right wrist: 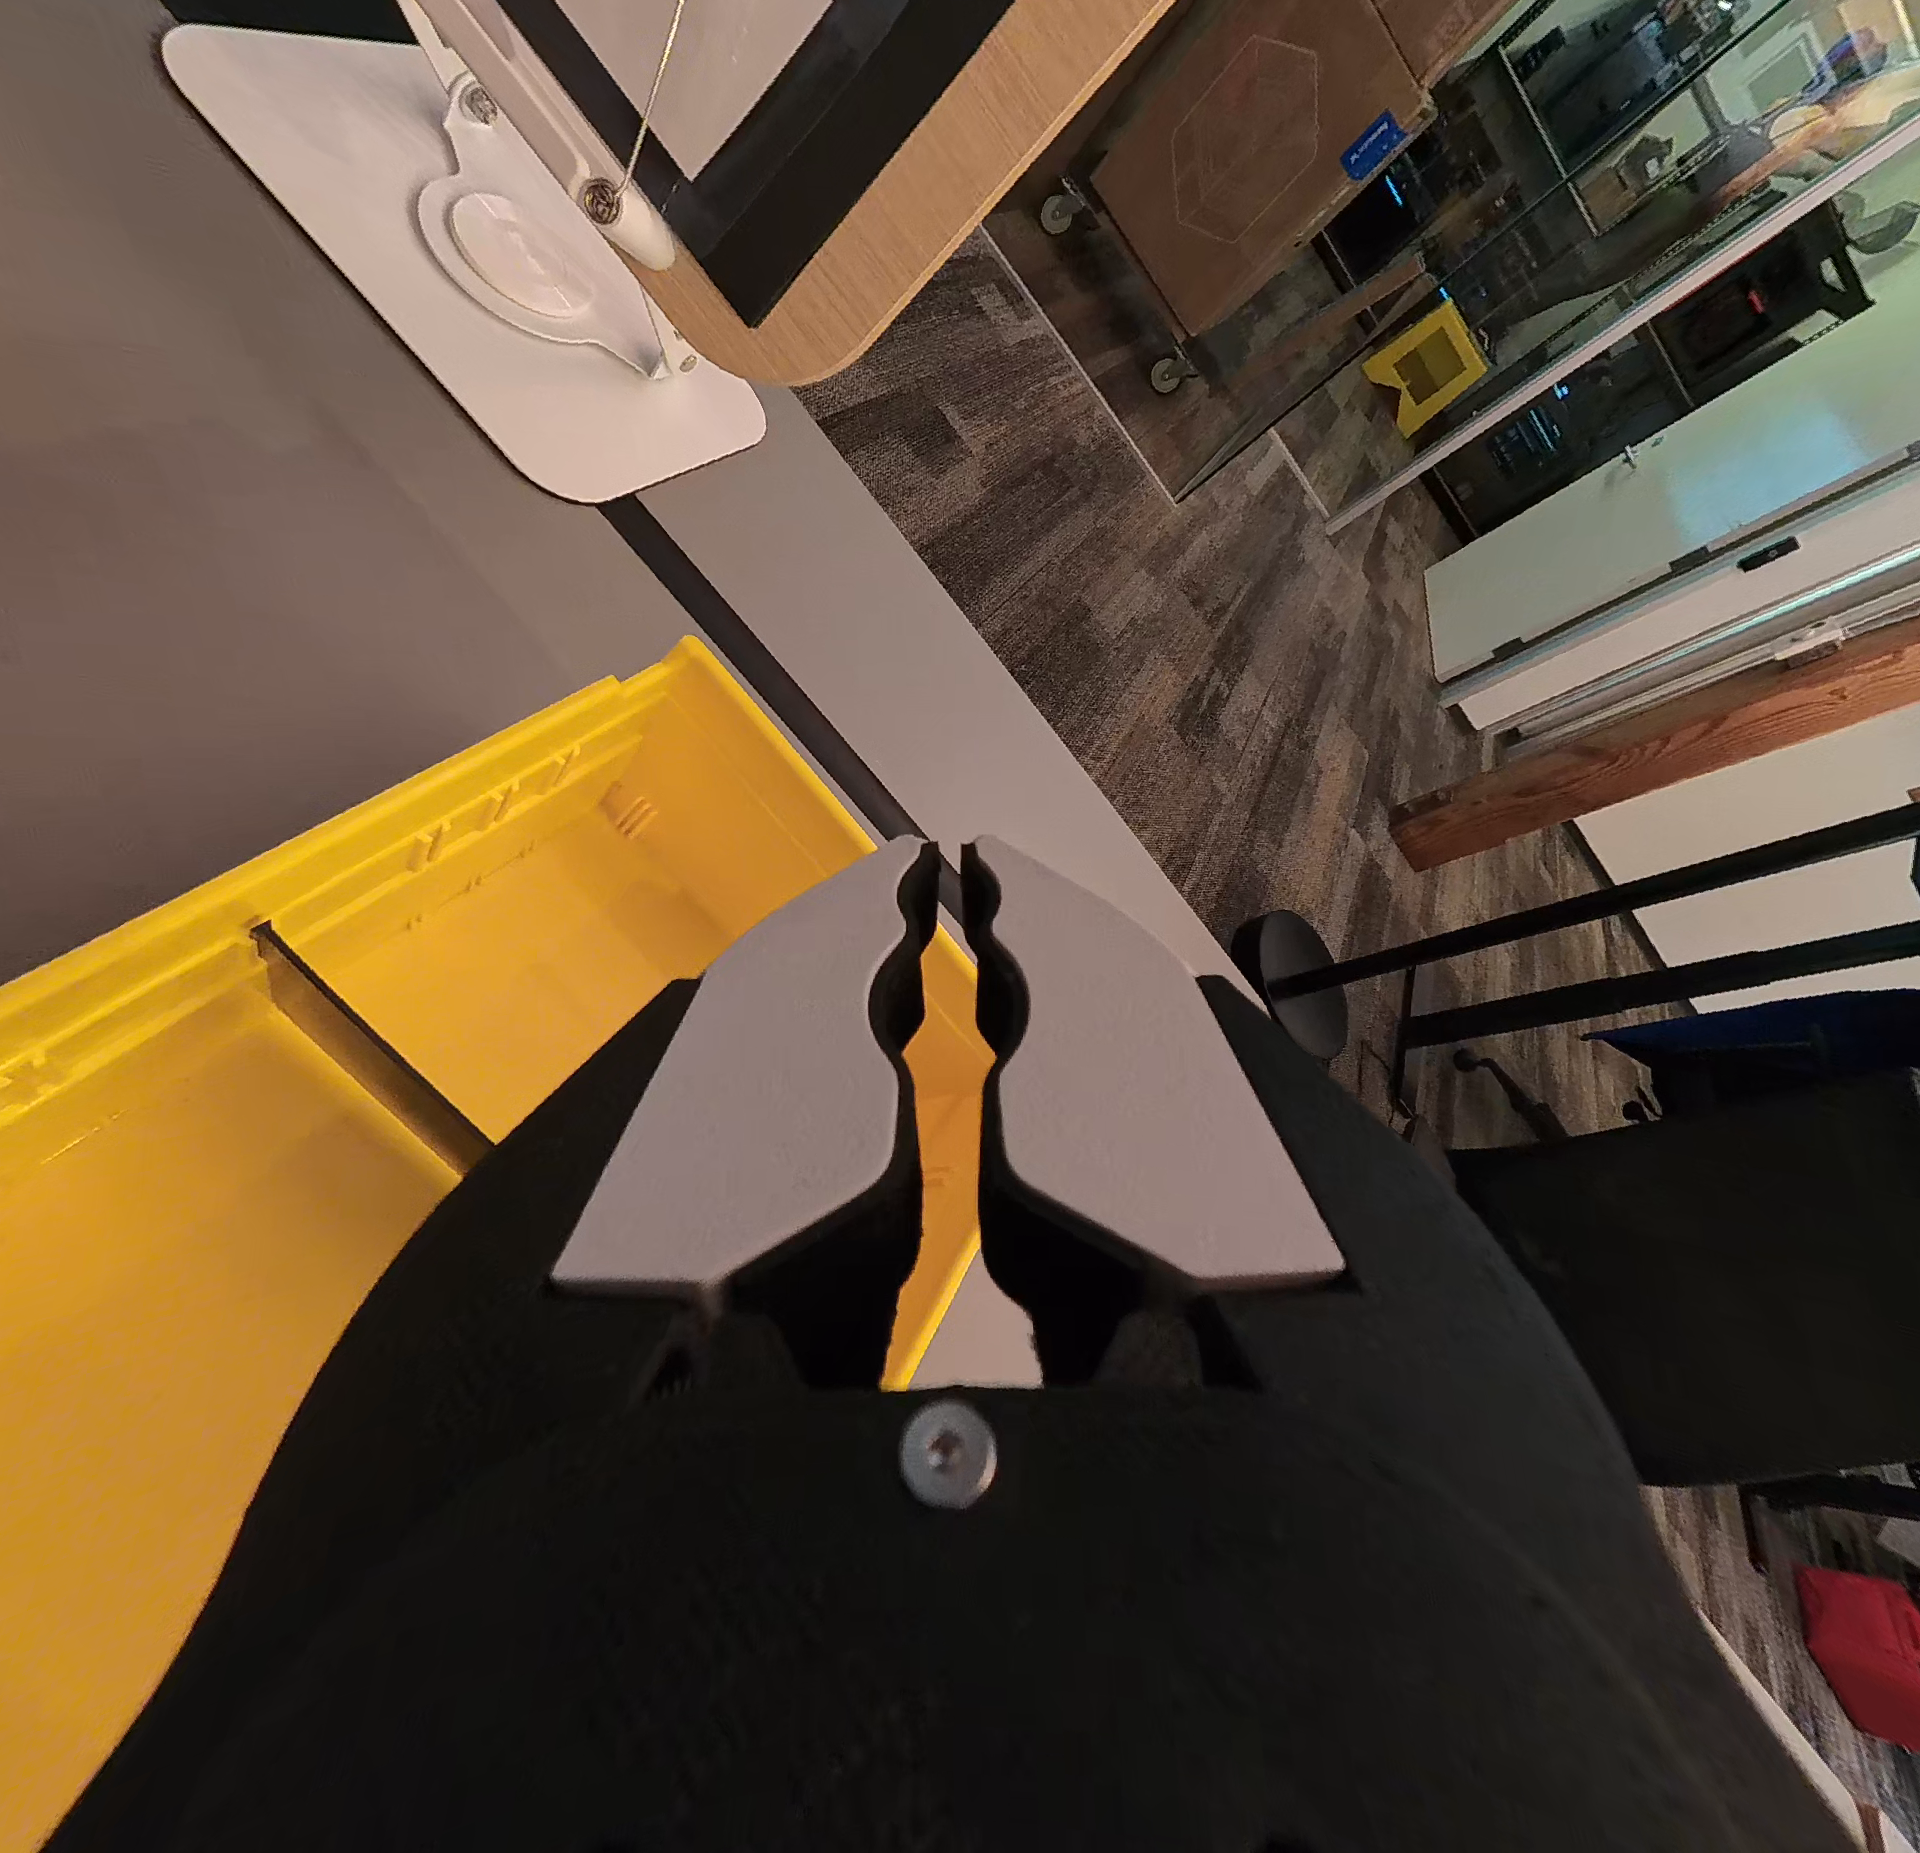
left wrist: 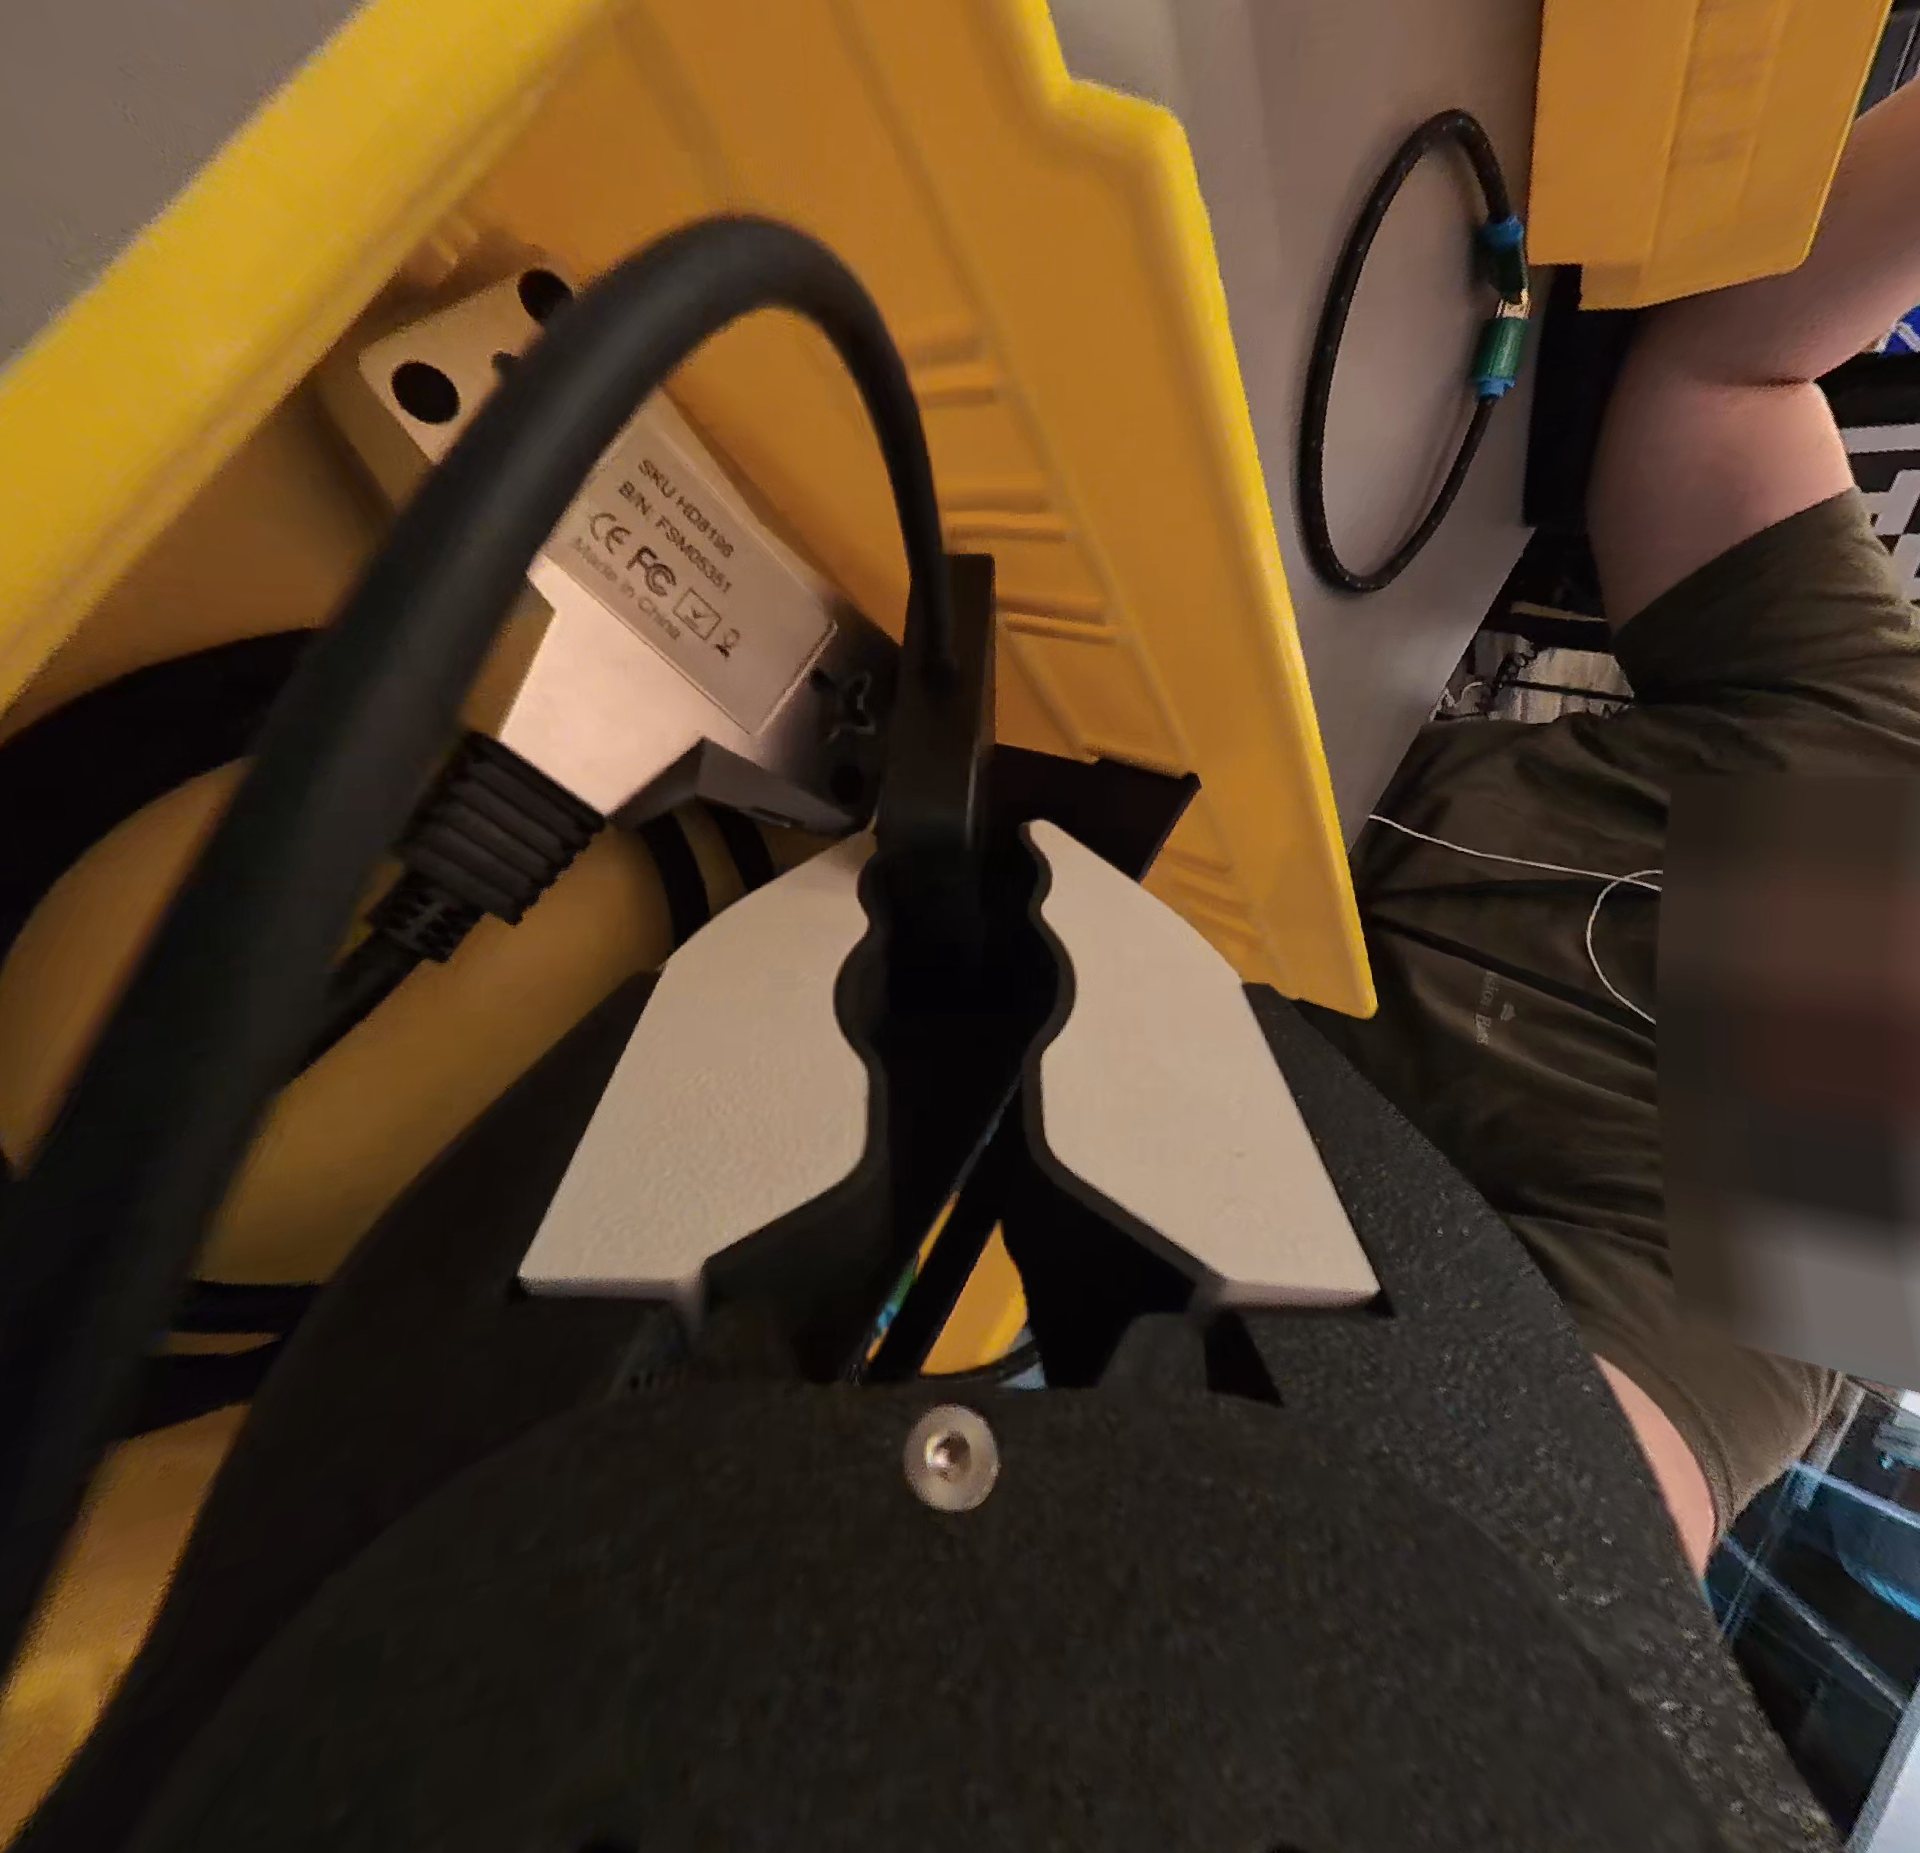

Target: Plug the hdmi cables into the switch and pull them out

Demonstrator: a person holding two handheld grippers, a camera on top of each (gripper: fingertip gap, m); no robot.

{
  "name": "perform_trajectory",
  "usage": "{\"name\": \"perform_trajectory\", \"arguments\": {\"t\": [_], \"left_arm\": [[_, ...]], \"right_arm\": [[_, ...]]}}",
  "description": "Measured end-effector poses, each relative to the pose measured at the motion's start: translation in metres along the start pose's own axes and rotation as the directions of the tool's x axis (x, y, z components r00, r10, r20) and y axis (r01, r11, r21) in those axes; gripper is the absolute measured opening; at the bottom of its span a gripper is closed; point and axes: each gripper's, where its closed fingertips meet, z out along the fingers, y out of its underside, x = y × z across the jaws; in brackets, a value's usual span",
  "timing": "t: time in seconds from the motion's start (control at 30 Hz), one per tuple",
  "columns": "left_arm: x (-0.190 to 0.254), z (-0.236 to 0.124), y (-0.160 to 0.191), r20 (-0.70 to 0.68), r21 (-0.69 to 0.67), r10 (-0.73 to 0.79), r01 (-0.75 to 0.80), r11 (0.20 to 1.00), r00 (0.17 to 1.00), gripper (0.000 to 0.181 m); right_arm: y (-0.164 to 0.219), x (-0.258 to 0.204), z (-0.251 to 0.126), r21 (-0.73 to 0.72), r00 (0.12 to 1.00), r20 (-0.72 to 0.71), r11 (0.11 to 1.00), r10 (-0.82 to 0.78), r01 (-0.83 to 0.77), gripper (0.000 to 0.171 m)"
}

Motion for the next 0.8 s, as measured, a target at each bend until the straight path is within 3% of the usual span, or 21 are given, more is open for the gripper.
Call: {"name": "perform_trajectory", "arguments": {"t": [0.1,0.17,0.43,0.8], "left_arm": [[-0.001,0.008,-0.004,0.014,-0.005,0.005,-0.004,1.0,1.0,0.028],[0.002,0.008,-0.006,0.004,-0.001,0.01,-0.01,1.0,1.0,0.015],[0.008,-0.005,-0.01,0.058,0.025,0.055,-0.057,0.998,0.997,0.014],[0.043,-0.062,-0.008,0.169,0.162,0.11,-0.138,0.977,0.979,0.014]], "right_arm": [[0.0,0.001,-0.001,0.001,1.0,-0.001,1.0,0.002,-0.002,0.005],[0.001,0.002,-0.002,0.001,1.0,-0.003,1.0,0.003,-0.003,0.005],[0.001,0.003,-0.004,0.002,1.0,-0.004,1.0,0.003,-0.003,0.005],[-0.006,0.01,-0.016,0.053,0.999,-0.027,0.998,0.024,-0.022,0.005]]}}
